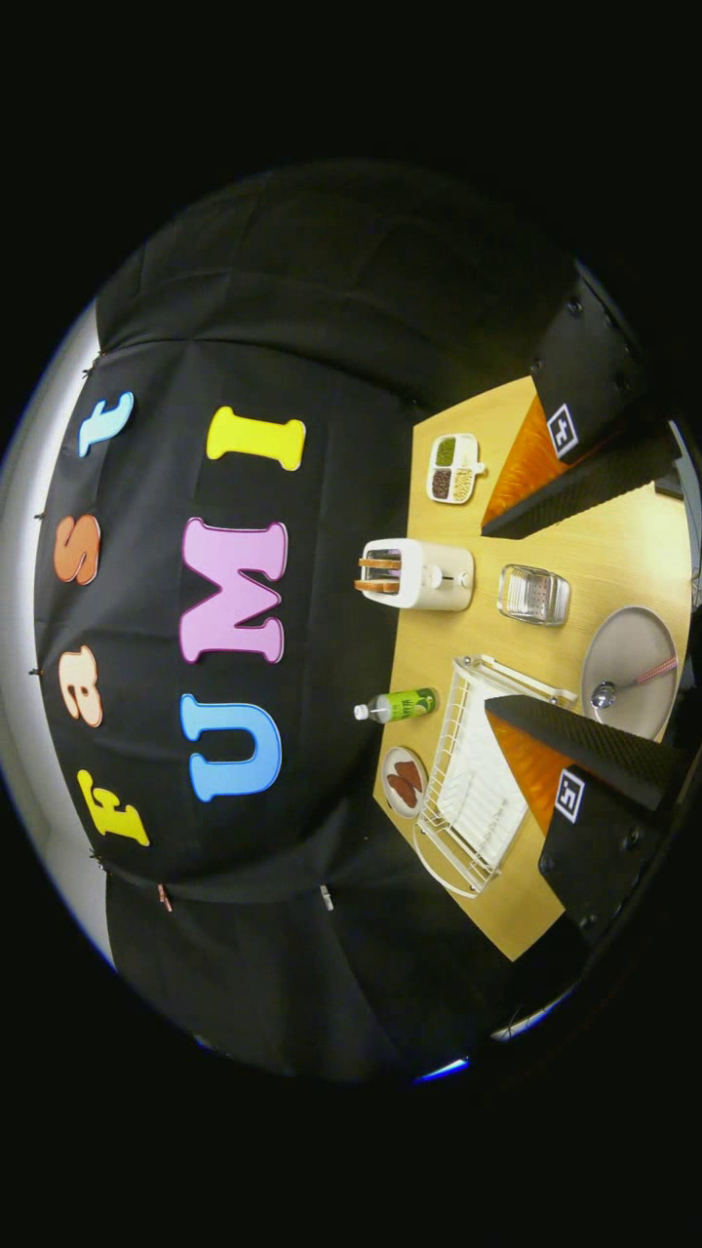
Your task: Take the plate from the dish rack, then take the spoon from the basket and place it into the plate.
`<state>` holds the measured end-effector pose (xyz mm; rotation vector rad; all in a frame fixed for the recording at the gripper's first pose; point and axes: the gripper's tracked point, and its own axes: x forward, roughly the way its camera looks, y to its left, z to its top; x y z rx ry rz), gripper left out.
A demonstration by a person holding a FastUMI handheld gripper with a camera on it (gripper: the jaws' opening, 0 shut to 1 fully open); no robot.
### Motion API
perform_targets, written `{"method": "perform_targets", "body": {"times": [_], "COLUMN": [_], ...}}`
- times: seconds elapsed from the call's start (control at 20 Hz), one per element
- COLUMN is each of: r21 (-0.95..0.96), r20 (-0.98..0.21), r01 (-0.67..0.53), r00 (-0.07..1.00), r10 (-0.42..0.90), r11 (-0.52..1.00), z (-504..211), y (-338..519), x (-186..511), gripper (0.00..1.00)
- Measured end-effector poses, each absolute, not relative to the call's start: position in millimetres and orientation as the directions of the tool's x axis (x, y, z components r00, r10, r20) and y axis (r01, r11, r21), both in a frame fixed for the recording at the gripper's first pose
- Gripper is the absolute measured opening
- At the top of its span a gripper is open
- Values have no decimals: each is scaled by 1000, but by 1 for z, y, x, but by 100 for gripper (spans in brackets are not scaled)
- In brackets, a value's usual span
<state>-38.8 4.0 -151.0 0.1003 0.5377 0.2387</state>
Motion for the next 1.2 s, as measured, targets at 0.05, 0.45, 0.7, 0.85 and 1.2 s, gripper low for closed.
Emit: {"method": "perform_targets", "body": {"times": [0.05,0.45,0.7,0.85,1.2], "r21": [144,72,73,77,65], "r20": [-478,-328,-287,-297,-310], "r01": [-198,-155,-131,-119,-108], "r00": [844,929,947,945,943], "r10": [244,170,147,136,123], "r11": [969,985,989,990,992], "z": [-141,-67,-51,-53,-57], "y": [2,-19,-30,-35,-37], "x": [-36,-14,-4,-3,-5], "gripper": [99,98,98,98,98]}}
